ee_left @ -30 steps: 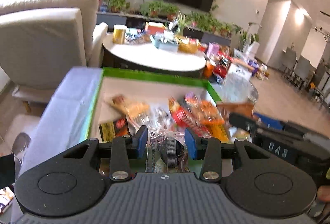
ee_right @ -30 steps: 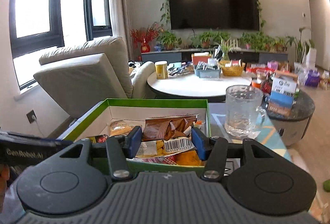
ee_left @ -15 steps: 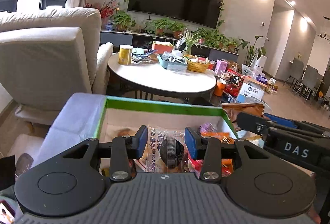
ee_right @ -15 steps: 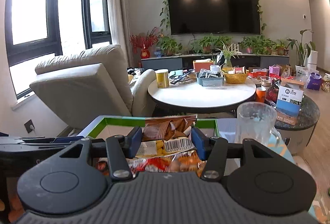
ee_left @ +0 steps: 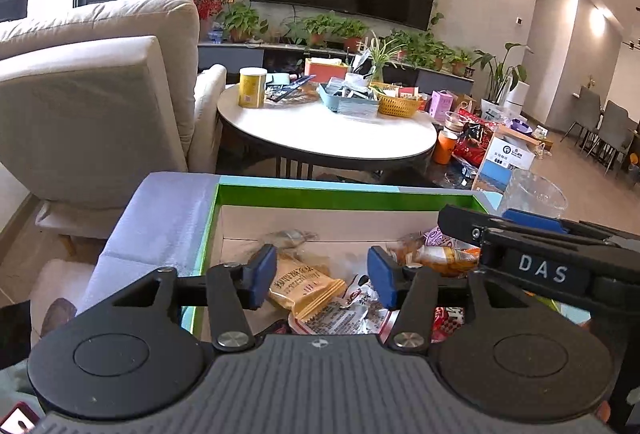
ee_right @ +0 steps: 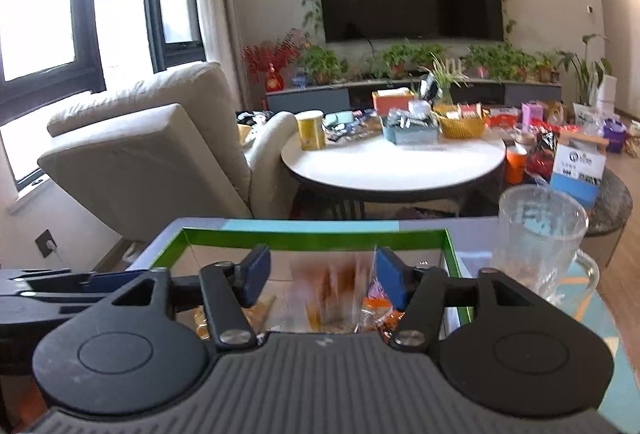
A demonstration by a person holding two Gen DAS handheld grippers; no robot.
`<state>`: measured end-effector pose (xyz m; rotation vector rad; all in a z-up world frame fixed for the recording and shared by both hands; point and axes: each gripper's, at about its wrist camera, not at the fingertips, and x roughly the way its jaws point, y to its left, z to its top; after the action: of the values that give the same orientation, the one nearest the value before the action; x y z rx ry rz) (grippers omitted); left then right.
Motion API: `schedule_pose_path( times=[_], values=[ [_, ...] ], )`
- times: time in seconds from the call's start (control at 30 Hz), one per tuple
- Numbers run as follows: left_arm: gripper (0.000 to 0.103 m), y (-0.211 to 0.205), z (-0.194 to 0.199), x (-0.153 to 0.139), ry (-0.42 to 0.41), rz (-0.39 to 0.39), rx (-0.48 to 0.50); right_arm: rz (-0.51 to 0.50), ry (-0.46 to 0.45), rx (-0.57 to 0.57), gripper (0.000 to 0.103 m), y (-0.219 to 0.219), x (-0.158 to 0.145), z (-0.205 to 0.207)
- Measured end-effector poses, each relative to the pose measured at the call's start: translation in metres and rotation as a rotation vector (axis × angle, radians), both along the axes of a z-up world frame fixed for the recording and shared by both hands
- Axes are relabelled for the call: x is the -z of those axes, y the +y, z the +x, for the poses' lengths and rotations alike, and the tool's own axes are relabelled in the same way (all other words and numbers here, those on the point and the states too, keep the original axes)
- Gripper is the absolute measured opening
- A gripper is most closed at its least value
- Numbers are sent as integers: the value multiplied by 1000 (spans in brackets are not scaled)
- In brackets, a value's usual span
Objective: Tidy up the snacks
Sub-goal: 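Move both tools back to the remaining snacks beside the box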
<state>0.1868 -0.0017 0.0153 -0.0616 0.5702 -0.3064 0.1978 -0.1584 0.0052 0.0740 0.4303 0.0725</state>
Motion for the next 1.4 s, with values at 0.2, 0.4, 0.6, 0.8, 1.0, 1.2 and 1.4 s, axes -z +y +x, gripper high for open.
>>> schedule_pose_path(
  times=[0.2, 0.4, 0.6, 0.8, 1.0, 1.2, 1.4],
  values=[
    [52, 16, -13, -12, -39, -18, -7, 28, -2, 8, 53, -6, -2, -12],
    [56, 46, -36, -23, -72, -12, -45, 32, -23, -20, 53, -6, -8, -31],
    [56, 69, -59, -11, -24, 11, -45, 25, -14, -86, 53, 1, -10, -55],
    [56, 82, -70, 13, 75, -41, -99, -31, -53, -156, 53, 11, -1, -90],
    [56, 79, -81, 30, 139, -31, -113, -49, 21, -230, 53, 21, 22, -103],
    [56, 86, -87, 34, 150, -33, -159, -49, 120, -229, 53, 31, 45, -97],
    [56, 89, -89, 35, 147, -24, -153, -38, 159, -222, 53, 36, 53, -95]
  ],
)
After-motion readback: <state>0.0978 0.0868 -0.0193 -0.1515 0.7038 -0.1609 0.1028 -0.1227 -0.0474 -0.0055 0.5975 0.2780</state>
